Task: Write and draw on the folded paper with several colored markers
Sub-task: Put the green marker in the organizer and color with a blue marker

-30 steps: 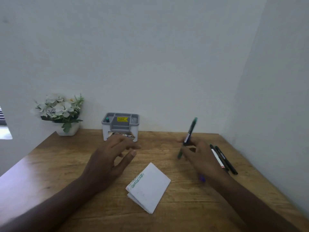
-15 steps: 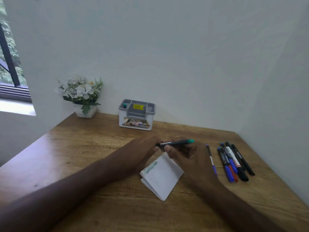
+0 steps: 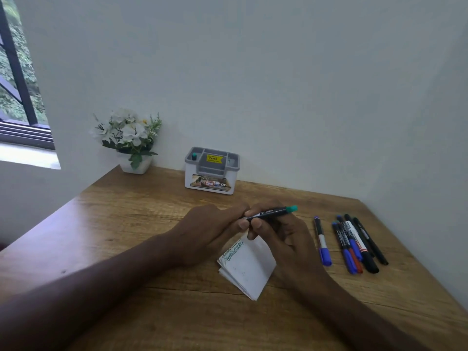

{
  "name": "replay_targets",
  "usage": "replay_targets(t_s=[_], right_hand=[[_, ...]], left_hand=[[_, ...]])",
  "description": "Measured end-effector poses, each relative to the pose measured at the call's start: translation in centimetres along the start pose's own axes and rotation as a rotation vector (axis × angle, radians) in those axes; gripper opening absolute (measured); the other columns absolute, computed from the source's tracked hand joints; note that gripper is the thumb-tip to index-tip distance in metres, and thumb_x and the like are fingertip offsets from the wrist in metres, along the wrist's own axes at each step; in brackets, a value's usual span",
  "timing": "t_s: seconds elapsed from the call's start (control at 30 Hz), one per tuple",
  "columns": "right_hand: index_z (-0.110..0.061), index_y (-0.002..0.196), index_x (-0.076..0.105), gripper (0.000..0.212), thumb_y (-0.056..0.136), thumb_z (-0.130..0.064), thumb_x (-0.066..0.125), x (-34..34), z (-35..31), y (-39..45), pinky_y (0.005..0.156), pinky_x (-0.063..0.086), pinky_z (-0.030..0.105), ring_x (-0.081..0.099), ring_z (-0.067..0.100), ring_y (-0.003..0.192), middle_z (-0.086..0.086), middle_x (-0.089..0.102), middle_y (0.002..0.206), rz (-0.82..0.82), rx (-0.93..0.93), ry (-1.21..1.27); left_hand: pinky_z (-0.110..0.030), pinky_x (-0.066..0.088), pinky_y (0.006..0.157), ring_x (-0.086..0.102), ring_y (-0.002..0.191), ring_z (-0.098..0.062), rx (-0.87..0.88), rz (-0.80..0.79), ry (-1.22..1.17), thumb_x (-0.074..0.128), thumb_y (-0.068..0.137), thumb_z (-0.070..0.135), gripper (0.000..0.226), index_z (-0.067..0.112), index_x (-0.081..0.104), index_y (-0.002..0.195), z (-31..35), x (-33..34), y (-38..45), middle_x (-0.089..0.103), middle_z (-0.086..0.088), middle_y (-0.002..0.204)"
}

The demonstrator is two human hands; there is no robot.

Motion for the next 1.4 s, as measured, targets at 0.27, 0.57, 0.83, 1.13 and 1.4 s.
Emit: replay_targets(t_s=[0.27, 0.57, 0.83, 1.13, 1.4], right_hand=[[-0.006, 0.108, 0.066, 0.027, 0.098, -0.029, 0.055, -2.8, -0.8, 0.5, 0.072, 0.063, 0.030, 0.074, 0.025, 0.078, 0.013, 0.076, 0.087, 0.190, 0.035, 0.217], [-0.003, 0.104, 0.069, 0.017, 0.088, -0.003, 0.077, -2.0, 1.5, 0.6, 0.080, 0.065, 0.033, 0.080, 0.023, 0.084, 0.008, 0.081, 0.092, -0.003, 0.289, 0.096], [-0.018, 0.092, 0.079, 0.007, 0.090, -0.012, 0.077, -1.2, 2.1, 1.0, 0.080, 0.061, 0.021, 0.077, 0.006, 0.086, -0.007, 0.082, 0.090, -0.186, 0.300, -0.139], [-0.022, 0.085, 0.081, 0.011, 0.085, -0.011, 0.081, -0.8, 2.0, 0.8, 0.073, 0.058, 0.014, 0.073, -0.001, 0.086, -0.016, 0.080, 0.089, -0.184, 0.205, -0.244], [-0.020, 0.082, 0.080, 0.011, 0.086, -0.010, 0.079, -0.9, 2.2, 0.9, 0.068, 0.054, 0.010, 0.071, -0.003, 0.082, -0.016, 0.079, 0.084, -0.184, 0.203, -0.238]], left_hand=[[-0.032, 0.046, 0.063, 0.055, 0.072, -0.009, -0.094, -0.214, -0.060, 0.048, 0.091, 0.077, 0.055, 0.051, 0.042, 0.139, -1.7, -0.4, -0.7, 0.056, 0.012, 0.079], [-0.037, 0.052, 0.085, 0.056, 0.100, -0.001, -0.046, -0.387, 0.090, 0.055, 0.082, 0.085, 0.067, 0.058, 0.038, 0.141, -2.2, 0.4, -1.0, 0.063, 0.022, 0.114], [-0.027, 0.047, 0.076, 0.052, 0.094, 0.005, -0.052, -0.381, 0.089, 0.059, 0.080, 0.084, 0.071, 0.053, 0.044, 0.142, -2.6, 0.5, -0.9, 0.053, 0.030, 0.101], [-0.040, 0.054, 0.086, 0.057, 0.104, -0.002, -0.069, -0.399, 0.081, 0.057, 0.077, 0.088, 0.075, 0.055, 0.042, 0.142, -2.7, 0.6, -0.8, 0.062, 0.022, 0.116], [-0.029, 0.050, 0.081, 0.054, 0.099, 0.002, -0.064, -0.392, 0.078, 0.062, 0.077, 0.084, 0.072, 0.056, 0.044, 0.141, -2.7, 0.5, -0.7, 0.061, 0.024, 0.110]])
Point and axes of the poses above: each hand's wrist, its own y-axis towards the middle knuckle, its own x-axis out of the palm, z = x × y, the point moved 4 cm from there along y, towards the middle knuckle
